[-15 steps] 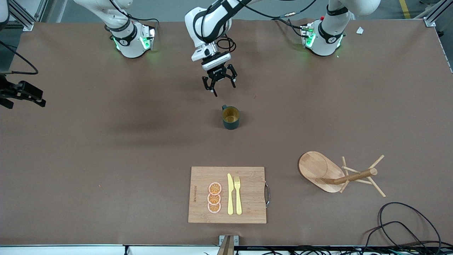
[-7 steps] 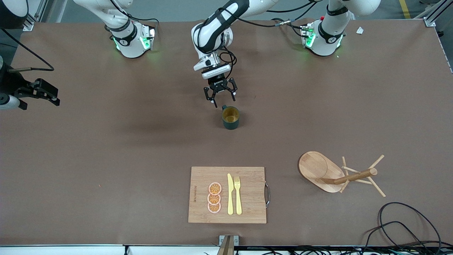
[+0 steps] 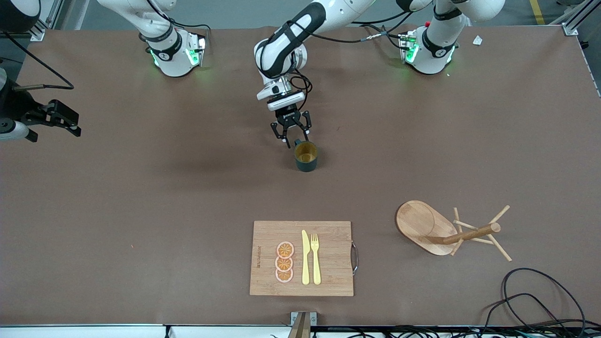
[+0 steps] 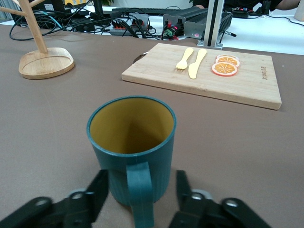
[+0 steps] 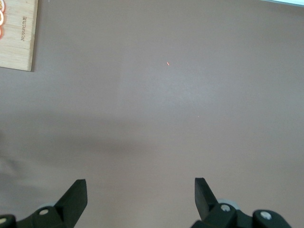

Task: Pass cup and hang on rack
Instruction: 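Lower the left gripper onto the mug and grasp its handle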

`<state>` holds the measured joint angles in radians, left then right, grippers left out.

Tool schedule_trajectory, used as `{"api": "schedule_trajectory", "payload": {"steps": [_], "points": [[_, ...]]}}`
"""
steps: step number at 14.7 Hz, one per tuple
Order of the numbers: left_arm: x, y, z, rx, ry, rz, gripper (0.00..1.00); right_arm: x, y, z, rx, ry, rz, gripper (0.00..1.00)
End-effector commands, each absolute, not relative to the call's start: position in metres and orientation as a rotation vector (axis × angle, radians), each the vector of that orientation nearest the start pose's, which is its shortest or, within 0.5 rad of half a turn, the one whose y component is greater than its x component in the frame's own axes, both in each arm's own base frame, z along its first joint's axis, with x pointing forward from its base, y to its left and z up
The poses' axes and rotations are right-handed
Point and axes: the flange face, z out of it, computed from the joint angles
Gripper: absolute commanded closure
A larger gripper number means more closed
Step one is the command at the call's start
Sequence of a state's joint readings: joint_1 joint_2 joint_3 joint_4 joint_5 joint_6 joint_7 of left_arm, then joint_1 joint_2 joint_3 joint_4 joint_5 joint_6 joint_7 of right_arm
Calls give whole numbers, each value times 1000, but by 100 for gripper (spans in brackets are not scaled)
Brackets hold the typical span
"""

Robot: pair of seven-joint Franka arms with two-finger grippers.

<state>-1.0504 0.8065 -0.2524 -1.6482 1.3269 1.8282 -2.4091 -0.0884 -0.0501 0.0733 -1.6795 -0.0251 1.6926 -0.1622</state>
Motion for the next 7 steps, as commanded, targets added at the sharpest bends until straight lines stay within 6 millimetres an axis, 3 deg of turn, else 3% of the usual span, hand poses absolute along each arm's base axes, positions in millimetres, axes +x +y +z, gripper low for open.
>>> {"api": "schedule_trajectory", "payload": {"steps": [1, 5, 7], "points": [[266, -602, 147, -2543, -458, -1478, 56, 537, -9, 612, -3177, -240, -111, 0], [267, -602, 146, -2543, -452, -1471, 88, 539, -6, 613, -3175, -239, -109, 0], [271, -608, 162, -2555, -488, -1481, 99, 540, -5, 614, -3172, -239, -119, 0]]}}
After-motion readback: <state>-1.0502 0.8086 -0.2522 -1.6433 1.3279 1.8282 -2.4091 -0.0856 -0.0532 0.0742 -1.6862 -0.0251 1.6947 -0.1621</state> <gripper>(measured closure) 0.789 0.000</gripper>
